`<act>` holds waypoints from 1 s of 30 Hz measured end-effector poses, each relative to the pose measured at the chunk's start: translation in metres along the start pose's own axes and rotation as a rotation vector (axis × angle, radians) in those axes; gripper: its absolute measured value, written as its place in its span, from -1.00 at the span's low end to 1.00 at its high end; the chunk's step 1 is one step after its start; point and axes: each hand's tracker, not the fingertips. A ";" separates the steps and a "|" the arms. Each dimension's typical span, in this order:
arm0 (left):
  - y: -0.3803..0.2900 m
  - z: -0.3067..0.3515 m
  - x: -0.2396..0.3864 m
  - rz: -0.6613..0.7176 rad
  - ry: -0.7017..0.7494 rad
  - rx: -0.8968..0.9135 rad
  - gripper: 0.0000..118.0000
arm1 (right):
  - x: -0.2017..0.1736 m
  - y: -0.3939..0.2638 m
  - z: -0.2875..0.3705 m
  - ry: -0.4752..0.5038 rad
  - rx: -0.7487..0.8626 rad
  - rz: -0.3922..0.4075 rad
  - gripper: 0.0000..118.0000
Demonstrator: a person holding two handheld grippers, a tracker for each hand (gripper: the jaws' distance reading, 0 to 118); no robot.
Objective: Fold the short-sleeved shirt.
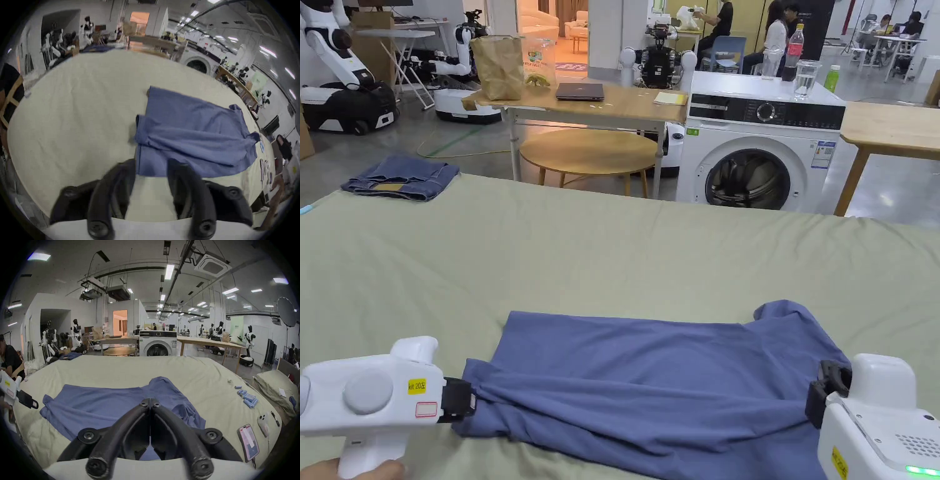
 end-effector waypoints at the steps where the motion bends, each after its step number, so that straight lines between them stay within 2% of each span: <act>1: 0.002 -0.006 -0.001 0.006 -0.005 -0.021 -0.22 | 0.001 -0.001 -0.001 -0.004 -0.006 0.006 -1.00; 3: 0.004 -0.015 0.005 -0.006 0.029 -0.047 -0.05 | 0.004 -0.004 -0.001 -0.013 -0.017 0.011 -1.00; 7: 0.004 -0.055 0.006 -0.010 0.119 -0.230 -0.04 | 0.010 -0.014 -0.003 -0.023 -0.064 0.016 -1.00; 11: -0.009 -0.052 0.026 -0.086 0.193 -0.144 -0.07 | 0.016 -0.024 -0.001 -0.032 -0.090 0.018 -1.00; 14: -0.014 -0.056 0.027 -0.142 0.195 -0.136 -0.11 | 0.020 -0.028 0.000 -0.039 -0.104 0.019 -1.00; 16: -0.014 -0.052 0.028 -0.159 0.182 -0.132 -0.25 | 0.023 -0.030 0.000 -0.039 -0.116 0.017 -1.00; 18: -0.013 -0.049 0.028 -0.188 0.184 -0.121 -0.80 | 0.027 -0.029 0.000 -0.038 -0.120 0.019 -1.00; 19: -0.012 -0.046 0.026 -0.188 0.157 -0.117 -0.93 | 0.030 -0.029 0.000 -0.038 -0.121 0.019 -1.00; 26: -0.018 -0.016 0.008 -0.147 0.069 -0.069 -0.97 | 0.081 -0.014 -0.017 -0.070 -0.201 -0.009 -0.99; 27: -0.019 -0.011 0.005 -0.140 0.060 -0.058 -0.97 | 0.090 -0.012 -0.022 -0.075 -0.227 -0.003 -0.87; 28: -0.019 -0.007 0.002 -0.124 0.053 -0.046 -0.97 | 0.098 -0.010 -0.029 -0.081 -0.268 0.005 -0.62; 29: -0.020 -0.003 0.001 -0.120 0.043 -0.038 -0.97 | 0.105 -0.012 -0.037 -0.084 -0.302 0.014 -0.24; 30: -0.020 0.000 0.001 -0.123 0.037 -0.028 -0.97 | 0.114 -0.013 -0.046 -0.069 -0.346 0.015 -0.08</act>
